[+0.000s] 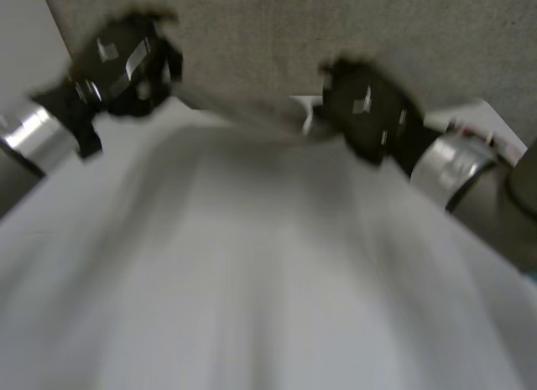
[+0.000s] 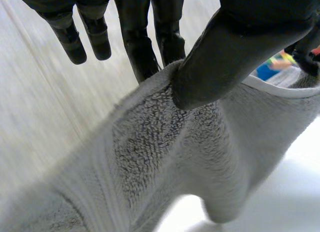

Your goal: Fold the towel.

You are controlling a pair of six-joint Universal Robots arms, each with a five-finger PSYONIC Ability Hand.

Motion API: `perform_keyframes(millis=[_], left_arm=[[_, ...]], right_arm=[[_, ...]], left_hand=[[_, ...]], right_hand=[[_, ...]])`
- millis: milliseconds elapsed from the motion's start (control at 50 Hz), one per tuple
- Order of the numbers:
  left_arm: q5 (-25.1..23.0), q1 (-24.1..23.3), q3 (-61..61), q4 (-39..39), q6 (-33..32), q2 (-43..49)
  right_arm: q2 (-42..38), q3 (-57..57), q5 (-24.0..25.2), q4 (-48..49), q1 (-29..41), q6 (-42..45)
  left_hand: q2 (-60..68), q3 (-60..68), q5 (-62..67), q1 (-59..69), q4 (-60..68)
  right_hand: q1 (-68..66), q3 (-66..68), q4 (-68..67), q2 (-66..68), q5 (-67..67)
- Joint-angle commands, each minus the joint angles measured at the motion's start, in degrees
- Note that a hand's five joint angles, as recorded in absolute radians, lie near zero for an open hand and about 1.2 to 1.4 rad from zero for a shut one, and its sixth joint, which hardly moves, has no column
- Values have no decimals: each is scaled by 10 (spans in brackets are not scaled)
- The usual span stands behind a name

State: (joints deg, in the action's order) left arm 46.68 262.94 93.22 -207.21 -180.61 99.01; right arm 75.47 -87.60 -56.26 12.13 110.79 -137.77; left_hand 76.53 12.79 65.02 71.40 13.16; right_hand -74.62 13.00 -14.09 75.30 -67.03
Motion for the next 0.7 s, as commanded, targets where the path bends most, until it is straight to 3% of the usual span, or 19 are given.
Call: perform_keyframes(millis=[20, 40, 60, 100, 200, 340, 460, 480, 500, 520, 580, 700], left_arm=[[-4, -2, 78, 79, -147, 57], [-3, -8, 85, 112, -190, 78], [-3, -8, 85, 112, -191, 79], [4, -11, 87, 176, -275, 115], [4, -11, 77, 243, -344, 133], [12, -10, 68, 246, -344, 121], [46, -8, 77, 247, -342, 95], [53, -9, 77, 248, -338, 90], [53, -9, 77, 248, -338, 90], [55, -9, 78, 248, -332, 85], [55, -10, 78, 249, -312, 73], [56, -9, 75, 250, -267, 47]], right_arm=[[-32, -95, -5, -34, -2, 131], [-38, -104, -7, -41, 0, 140], [-38, -104, -7, -41, 0, 140], [-44, -108, -8, -56, 0, 138], [-33, -104, -12, -72, -2, 101], [-14, -101, -18, -69, 1, 2], [-21, -100, -29, -66, 2, -62], [-28, -100, -35, -65, 2, -81], [-28, -100, -35, -65, 2, -81], [-37, -100, -41, -62, 2, -103], [-56, -101, -50, -51, 3, -149], [-85, -109, -72, -25, 2, -232]], left_hand=[[35, -28, 50, 86, -32], [35, -28, 50, 86, -32], [35, -28, 50, 86, -32], [35, -28, 50, 86, -32], [35, -28, 50, 86, -32], [35, -28, 50, 86, -32], [35, -28, 50, 86, -32], [35, -28, 50, 86, -32], [35, -28, 50, 86, -32], [35, -28, 50, 86, -32], [35, -28, 50, 86, -32], [35, -28, 50, 86, -32]], right_hand=[[-54, -30, 41, 47, -30], [-54, -30, 41, 47, -30], [-54, -30, 41, 47, -30], [-54, -30, 41, 47, -30], [-54, -30, 41, 47, -30], [-54, -30, 41, 47, -30], [-54, -30, 41, 47, -30], [81, -30, 41, -87, 105], [82, -30, 41, -89, 106], [307, -30, 41, -313, 331], [426, -30, 41, -433, 450], [452, -30, 41, -459, 476]])
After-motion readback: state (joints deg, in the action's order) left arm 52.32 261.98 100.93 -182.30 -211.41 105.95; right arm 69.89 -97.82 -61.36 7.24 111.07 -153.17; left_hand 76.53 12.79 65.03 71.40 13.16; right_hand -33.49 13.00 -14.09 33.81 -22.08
